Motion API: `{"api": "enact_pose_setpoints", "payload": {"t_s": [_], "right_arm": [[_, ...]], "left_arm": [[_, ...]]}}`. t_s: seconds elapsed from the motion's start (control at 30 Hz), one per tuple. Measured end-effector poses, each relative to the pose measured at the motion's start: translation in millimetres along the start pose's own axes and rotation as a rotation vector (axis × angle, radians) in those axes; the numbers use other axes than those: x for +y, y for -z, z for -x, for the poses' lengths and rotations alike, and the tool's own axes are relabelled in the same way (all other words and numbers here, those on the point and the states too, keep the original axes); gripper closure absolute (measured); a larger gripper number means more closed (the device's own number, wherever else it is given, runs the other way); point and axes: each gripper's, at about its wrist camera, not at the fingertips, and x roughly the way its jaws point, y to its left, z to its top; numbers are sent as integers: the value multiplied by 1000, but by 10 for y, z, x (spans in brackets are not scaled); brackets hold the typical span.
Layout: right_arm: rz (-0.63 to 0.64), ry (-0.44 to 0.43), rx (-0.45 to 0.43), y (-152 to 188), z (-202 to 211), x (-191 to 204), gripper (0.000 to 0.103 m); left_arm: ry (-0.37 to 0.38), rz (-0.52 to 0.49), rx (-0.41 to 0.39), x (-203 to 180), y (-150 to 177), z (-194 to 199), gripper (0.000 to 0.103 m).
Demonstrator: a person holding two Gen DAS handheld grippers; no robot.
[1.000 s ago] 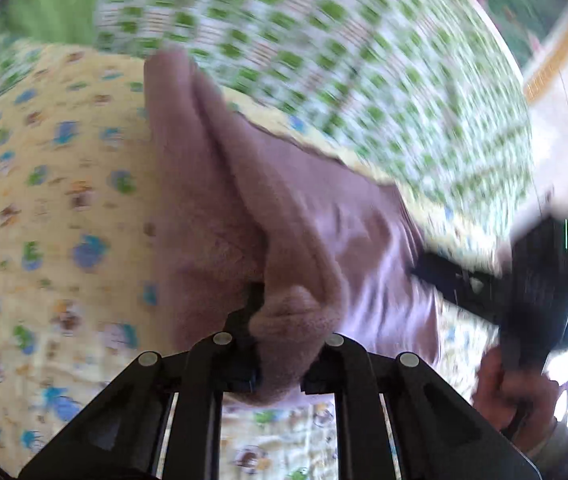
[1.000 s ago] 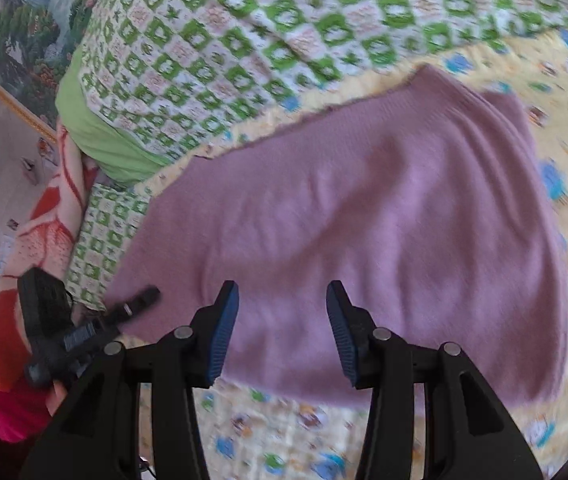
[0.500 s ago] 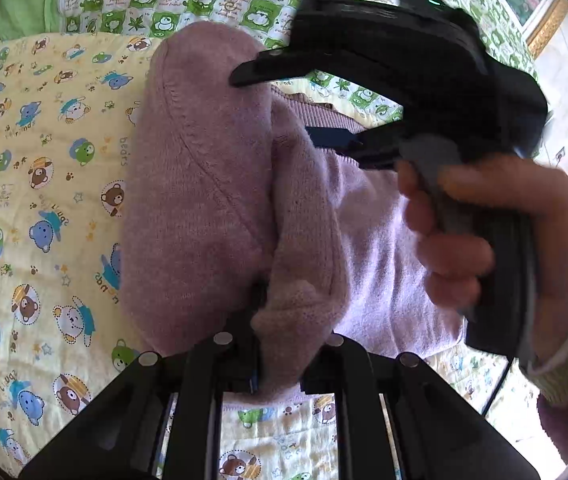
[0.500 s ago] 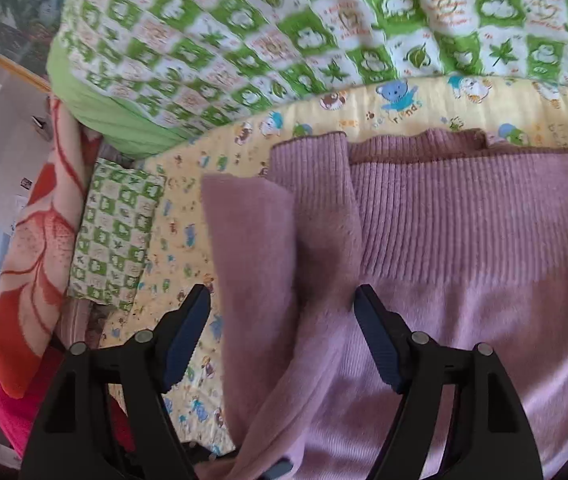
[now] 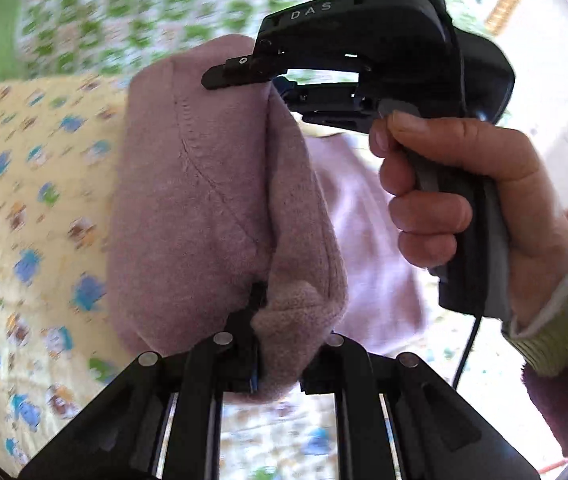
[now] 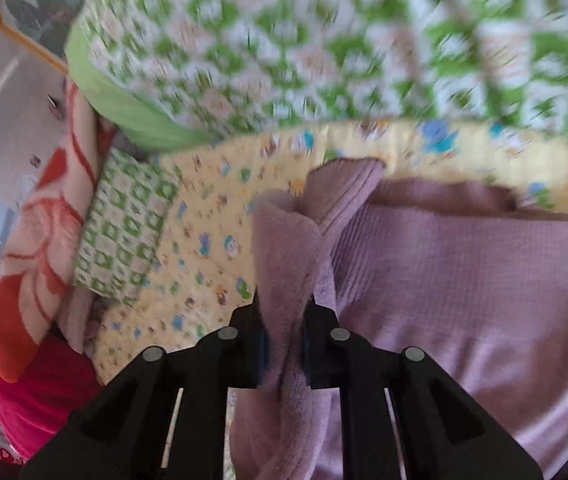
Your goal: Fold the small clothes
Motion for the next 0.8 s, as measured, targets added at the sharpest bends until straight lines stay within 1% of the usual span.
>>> {"api": "enact_pose_setpoints", "payload": {"t_s": [0.03,0.07,0.13,0.23,0.3,0.43,0.47,0.53,0.6,0.67,0.7,0.8], "right_arm": [[-9,-5,-22,-21,186,-76,88],[-16,-2,-36,-46,298,-128,88],[-39,15,-62,-81,549,-303,88],[-83,72,-98,-71,915,-686,88],[-121,104,-115,-24,1075,-939,88],[-203,160,-129,182,1218,-1407,88],[-219,168,-132,231,1227,-1505,88],[-240,184,-133,306,1238,-1652,88],[-243,178,-151,330,1288,-1685,88],[-219,144,-198,327,1399,-1665,88],[-204,150,-211,319,1430,-1657,88],[-206,204,-175,320,1350,-1746,88]], "left_arm": [[19,-21,3,-86,-21,-23,91],[50,-48,7,-220,-55,-74,91],[84,-78,20,-398,-94,-178,91],[129,-138,47,-682,-116,-401,91],[144,-185,86,-879,-81,-614,91],[149,-243,151,-1138,16,-979,91],[144,-252,167,-1182,31,-1083,91],[148,-252,178,-1211,34,-1165,91],[160,-252,173,-1262,10,-1208,91],[166,-261,171,-1336,8,-1257,91],[163,-261,181,-1339,-2,-1304,91],[152,-255,219,-1336,44,-1456,89]]}}
